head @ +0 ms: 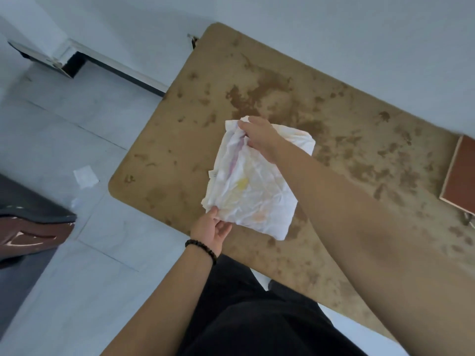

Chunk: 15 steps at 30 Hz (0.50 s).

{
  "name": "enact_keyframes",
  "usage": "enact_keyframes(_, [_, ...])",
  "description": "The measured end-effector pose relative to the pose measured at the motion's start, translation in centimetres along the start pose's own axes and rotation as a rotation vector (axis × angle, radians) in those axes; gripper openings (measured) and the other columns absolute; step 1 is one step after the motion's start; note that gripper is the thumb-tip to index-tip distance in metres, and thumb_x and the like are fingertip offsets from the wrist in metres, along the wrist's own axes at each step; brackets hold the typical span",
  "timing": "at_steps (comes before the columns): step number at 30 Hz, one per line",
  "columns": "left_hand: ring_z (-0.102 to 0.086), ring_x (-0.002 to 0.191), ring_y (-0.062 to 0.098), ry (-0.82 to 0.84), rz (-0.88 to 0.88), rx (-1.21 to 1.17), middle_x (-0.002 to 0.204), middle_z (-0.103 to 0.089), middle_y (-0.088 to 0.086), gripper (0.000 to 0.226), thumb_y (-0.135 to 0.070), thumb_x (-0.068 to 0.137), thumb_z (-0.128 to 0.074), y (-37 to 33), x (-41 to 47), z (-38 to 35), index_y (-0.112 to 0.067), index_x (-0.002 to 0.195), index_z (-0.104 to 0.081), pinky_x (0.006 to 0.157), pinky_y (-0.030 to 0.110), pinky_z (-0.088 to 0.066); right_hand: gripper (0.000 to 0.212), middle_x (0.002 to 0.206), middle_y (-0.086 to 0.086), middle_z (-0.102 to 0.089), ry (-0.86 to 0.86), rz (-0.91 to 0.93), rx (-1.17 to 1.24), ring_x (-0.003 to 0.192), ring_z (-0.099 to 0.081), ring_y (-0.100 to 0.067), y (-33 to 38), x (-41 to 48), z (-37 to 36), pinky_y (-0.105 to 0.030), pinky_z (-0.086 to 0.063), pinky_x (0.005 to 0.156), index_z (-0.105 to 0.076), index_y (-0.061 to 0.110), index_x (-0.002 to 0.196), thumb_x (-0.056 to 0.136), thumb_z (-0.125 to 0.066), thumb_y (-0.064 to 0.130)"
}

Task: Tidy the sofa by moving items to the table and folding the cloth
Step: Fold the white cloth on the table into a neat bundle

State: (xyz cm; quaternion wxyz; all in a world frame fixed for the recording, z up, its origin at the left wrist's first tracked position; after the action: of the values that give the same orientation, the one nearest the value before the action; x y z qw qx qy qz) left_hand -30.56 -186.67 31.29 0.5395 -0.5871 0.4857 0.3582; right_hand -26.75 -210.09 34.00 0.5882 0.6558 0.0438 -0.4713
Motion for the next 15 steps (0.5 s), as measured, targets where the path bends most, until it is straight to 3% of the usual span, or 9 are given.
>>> enact_keyframes(2, [-0.064, 0.102, 0.019, 0.005, -0.018, 0.104, 0.115, -0.068, 0.007, 0.027, -0.023, 0.098, -0.055, -0.9, 0.2, 0.4, -0.010, 0.121, -0.060, 0.091, 0.039, -0.053, 0.047, 0.139, 0.005, -0.050, -0.120, 0.108, -0.001, 0.126, -0.050, -0.016, -0.4, -1.4, 1.0, -0.038, -0.040, 0.111, -0.048, 0.027, 0.140, 0.094, -0.056, 0.035])
enact_keyframes(4, [-0.060, 0.107, 0.017, -0.102, -0.127, 0.300, 0.121, -0.063, 0.002, 0.035, -0.032, 0.097, -0.052, -1.8, -0.2, 0.5, -0.014, 0.127, -0.056, 0.097, 0.042, -0.050, 0.039, 0.142, 0.009, -0.049, -0.249, 0.246, -0.077, 0.129, -0.047, -0.009, -0.9, -3.6, 2.9, -0.032, -0.038, 0.112, -0.049, 0.024, 0.141, 0.102, -0.046, 0.024])
enact_keyframes(6, [-0.046, 0.128, 0.019, -0.247, -0.415, 0.573, 0.141, -0.047, 0.000, 0.049, -0.038, 0.099, -0.045, -2.8, -0.6, 0.4, -0.018, 0.143, -0.040, 0.109, 0.042, -0.037, 0.038, 0.152, 0.006, -0.041, -0.369, 0.354, -0.264, 0.127, -0.045, -0.004, -2.6, -6.0, 4.7, -0.027, -0.039, 0.107, -0.048, 0.021, 0.142, 0.105, -0.040, 0.020])
enact_keyframes(8, [-0.030, 0.141, 0.025, -0.245, -0.877, 0.984, 0.154, -0.032, 0.008, 0.055, -0.039, 0.100, -0.039, -4.1, -1.0, -1.1, -0.015, 0.149, -0.029, 0.113, 0.041, -0.026, 0.041, 0.161, 0.001, -0.025, -0.503, 0.427, -0.568, 0.136, -0.037, -0.009, -5.0, -8.0, 5.5, -0.028, -0.038, 0.104, -0.043, 0.020, 0.146, 0.105, -0.035, 0.020])
enact_keyframes(10, [-0.023, 0.145, 0.031, -0.131, -1.291, 1.359, 0.156, -0.027, 0.016, 0.055, -0.035, 0.100, -0.035, -4.6, -0.4, -4.0, -0.010, 0.149, -0.029, 0.115, 0.045, -0.022, 0.046, 0.164, -0.011, -0.017, -0.624, 0.485, -0.783, 0.149, -0.022, -0.023, -8.3, -9.0, 5.1, -0.037, -0.030, 0.116, -0.036, 0.012, 0.150, 0.104, -0.037, 0.019])
enact_keyframes(11, [-0.019, 0.147, 0.031, -0.039, -1.408, 1.496, 0.158, -0.023, 0.017, 0.055, -0.032, 0.100, -0.035, -4.6, 0.4, -5.7, -0.010, 0.150, -0.028, 0.116, 0.048, -0.019, 0.050, 0.164, -0.015, -0.014, -0.651, 0.488, -0.831, 0.151, -0.017, -0.027, -9.9, -9.4, 4.5, -0.040, -0.025, 0.119, -0.031, 0.008, 0.152, 0.104, -0.038, 0.020])
enact_keyframes(15, [0.004, 0.151, 0.026, 0.251, -1.520, 2.102, 0.163, 0.000, 0.010, 0.059, -0.045, 0.102, -0.018, -5.0, 5.1, -12.6, -0.023, 0.156, -0.009, 0.119, 0.054, -0.002, 0.068, 0.164, -0.016, 0.005, -0.459, 0.394, -1.003, 0.153, 0.003, -0.030, -15.8, -10.8, 0.6, -0.049, -0.008, 0.123, -0.008, 0.005, 0.157, 0.105, -0.027, 0.044])
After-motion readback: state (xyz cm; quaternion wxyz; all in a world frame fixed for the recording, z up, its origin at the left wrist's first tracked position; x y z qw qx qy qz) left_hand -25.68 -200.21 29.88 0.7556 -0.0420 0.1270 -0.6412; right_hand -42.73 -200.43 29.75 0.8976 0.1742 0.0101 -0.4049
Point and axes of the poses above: each hand's wrist, its own x-axis towards the middle knuckle, its own z-axis out of the back of the hand, y = z × x, the point moved 3 cm from there along x, towards the middle knuckle
